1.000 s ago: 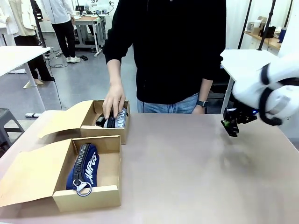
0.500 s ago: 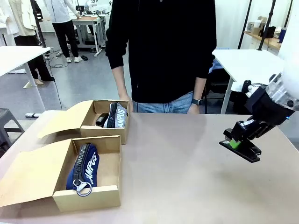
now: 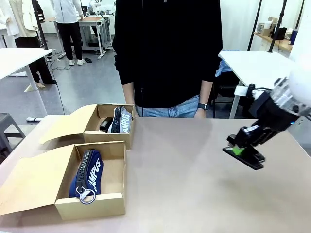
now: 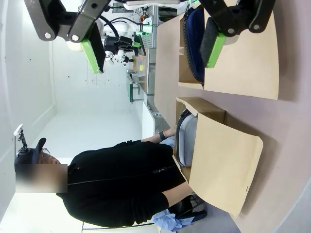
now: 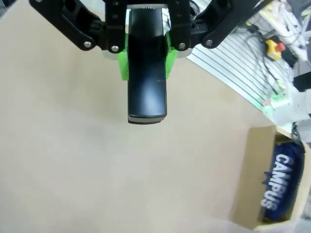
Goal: Place items inside the box.
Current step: Pick up a Pencil pouch or Stapler and place it inside the Mailer Box closest to the robot.
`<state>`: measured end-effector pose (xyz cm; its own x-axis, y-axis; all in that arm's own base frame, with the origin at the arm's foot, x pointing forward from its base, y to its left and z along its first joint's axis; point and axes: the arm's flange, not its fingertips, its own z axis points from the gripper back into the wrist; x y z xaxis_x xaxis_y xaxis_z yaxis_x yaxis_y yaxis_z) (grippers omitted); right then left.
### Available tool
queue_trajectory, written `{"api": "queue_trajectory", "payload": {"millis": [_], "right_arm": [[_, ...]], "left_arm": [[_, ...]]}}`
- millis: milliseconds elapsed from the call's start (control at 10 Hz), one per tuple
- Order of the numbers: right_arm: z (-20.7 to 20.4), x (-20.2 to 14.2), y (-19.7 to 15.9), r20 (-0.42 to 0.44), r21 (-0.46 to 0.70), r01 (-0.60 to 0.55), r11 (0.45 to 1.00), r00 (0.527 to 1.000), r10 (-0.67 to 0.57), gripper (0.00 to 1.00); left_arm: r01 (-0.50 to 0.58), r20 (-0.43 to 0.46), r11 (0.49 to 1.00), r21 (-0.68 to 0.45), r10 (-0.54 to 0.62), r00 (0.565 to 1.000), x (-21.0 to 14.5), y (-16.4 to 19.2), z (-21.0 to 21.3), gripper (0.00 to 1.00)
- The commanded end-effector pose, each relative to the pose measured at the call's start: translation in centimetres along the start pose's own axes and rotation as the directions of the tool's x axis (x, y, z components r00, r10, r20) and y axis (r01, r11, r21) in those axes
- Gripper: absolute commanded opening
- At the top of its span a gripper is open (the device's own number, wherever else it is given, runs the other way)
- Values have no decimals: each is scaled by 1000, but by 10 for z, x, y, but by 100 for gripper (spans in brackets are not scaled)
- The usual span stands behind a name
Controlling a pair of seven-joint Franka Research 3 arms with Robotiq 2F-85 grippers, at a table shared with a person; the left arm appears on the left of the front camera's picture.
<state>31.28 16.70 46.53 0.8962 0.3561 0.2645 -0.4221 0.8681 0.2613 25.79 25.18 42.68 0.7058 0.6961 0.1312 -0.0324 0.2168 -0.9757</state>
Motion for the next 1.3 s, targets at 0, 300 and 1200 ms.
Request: {"api": "queue_trajectory", "payload": {"millis": [0,300,1200], "right_arm": [[-21,38,119,124,-8,96,995,988,-95,31],[-67,60,234,194,4,114,993,974,-113,31],[-172,111,310,336,-186,242,952,926,-170,31]], "left_arm": [[19,13,999,-28,-19,1000,1,0,0,100],[19,13,999,-28,-19,1000,1,0,0,100],[19,13,999,-28,-19,1000,1,0,0,100]]}}
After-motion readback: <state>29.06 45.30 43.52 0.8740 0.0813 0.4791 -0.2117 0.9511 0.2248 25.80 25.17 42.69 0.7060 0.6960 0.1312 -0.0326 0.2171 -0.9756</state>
